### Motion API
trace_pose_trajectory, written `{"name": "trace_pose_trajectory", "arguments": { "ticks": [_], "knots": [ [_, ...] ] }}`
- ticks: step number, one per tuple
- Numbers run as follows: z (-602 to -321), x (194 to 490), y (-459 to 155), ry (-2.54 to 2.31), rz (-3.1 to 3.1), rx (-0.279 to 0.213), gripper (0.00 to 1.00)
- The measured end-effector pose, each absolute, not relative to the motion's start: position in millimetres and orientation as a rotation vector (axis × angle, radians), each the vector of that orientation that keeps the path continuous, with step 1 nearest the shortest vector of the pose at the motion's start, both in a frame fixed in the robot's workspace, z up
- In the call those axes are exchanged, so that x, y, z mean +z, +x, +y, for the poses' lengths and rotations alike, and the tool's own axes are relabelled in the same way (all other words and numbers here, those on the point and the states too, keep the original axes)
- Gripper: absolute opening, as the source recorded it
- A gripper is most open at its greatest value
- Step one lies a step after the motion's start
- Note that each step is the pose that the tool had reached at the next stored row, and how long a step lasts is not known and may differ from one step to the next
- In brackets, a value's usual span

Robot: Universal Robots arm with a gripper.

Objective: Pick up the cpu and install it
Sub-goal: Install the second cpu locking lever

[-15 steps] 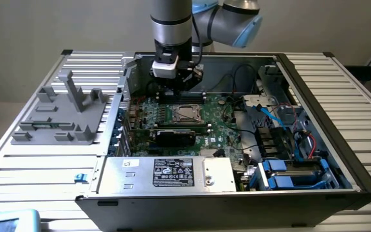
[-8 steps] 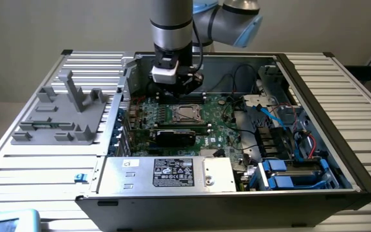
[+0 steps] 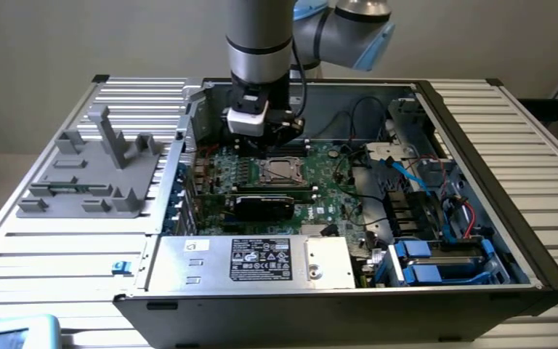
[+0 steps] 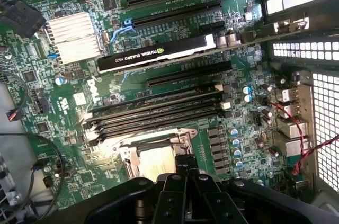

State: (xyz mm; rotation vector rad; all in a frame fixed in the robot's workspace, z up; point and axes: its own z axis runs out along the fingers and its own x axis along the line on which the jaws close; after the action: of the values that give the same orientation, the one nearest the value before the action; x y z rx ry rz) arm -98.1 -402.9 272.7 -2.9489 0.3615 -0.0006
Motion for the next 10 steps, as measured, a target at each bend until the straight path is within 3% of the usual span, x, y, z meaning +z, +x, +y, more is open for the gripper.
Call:
{"name": "trace_pose_trajectory", "arguments": {
  "ticks": [10],
  "knots": [
    [-418,268,-96,-2.877,0.355,0.025,0.11]
  ]
}}
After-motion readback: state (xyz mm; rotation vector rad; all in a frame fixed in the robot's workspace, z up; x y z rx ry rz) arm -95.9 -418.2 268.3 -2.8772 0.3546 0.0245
